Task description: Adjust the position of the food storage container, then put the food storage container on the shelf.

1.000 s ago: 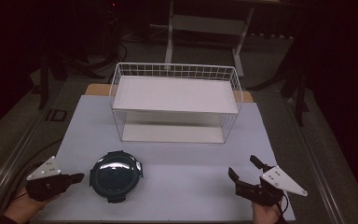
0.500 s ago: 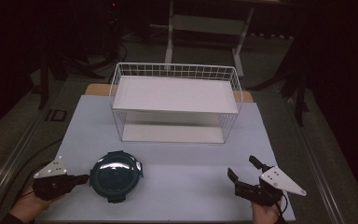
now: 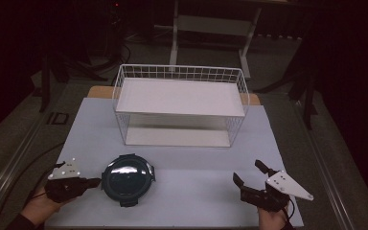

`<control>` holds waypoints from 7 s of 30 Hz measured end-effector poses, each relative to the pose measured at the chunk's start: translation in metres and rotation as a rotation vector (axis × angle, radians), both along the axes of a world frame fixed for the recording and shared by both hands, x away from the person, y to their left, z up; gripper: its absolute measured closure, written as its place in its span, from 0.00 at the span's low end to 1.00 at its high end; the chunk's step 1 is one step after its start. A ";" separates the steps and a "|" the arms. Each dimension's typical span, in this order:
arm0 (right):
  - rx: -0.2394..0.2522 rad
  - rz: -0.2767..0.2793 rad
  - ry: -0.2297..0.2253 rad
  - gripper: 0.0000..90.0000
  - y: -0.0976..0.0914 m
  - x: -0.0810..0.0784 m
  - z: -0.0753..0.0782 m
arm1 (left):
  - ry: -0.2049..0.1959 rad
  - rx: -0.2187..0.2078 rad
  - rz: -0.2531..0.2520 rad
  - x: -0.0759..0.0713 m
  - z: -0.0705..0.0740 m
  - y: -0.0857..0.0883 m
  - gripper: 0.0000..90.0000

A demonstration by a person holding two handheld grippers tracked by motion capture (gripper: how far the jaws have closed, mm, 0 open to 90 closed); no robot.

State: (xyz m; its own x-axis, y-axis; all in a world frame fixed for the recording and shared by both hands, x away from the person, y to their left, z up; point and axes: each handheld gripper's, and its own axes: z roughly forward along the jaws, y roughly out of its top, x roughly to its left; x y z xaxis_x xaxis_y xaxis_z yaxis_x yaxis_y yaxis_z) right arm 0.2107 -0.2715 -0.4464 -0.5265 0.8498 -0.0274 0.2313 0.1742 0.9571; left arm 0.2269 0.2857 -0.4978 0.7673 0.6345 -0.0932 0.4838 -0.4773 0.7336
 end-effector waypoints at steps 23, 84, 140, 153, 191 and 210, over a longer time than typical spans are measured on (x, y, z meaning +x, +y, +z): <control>0.001 0.008 0.005 0.15 -0.001 0.000 0.000 | 0.003 0.008 -0.067 0.025 0.001 -0.046 1.00; -0.004 0.039 0.021 0.15 0.001 0.001 -0.002 | 0.013 -0.028 -0.213 0.063 0.001 -0.171 1.00; 0.003 0.118 0.005 0.15 0.018 0.002 0.003 | 0.375 -0.285 0.081 0.086 0.008 -0.180 0.05; -0.032 0.143 0.027 0.11 0.029 0.006 0.008 | 0.657 -0.394 0.113 0.097 -0.012 -0.184 0.34; 0.260 0.355 0.733 0.48 0.007 0.067 -0.048 | 0.529 -0.380 0.009 0.069 -0.002 -0.188 0.63; 0.401 0.381 0.867 0.60 0.001 0.074 -0.063 | 0.509 -0.388 0.001 0.065 -0.003 -0.187 0.63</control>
State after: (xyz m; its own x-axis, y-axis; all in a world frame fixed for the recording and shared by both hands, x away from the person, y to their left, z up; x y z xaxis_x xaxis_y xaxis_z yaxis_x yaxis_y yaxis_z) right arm 0.2847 -0.2703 -0.5098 -0.4667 0.4856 0.7392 0.8668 0.0850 0.4914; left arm 0.2918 0.0990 -0.5006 0.5661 0.4818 -0.6689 0.8174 -0.2225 0.5314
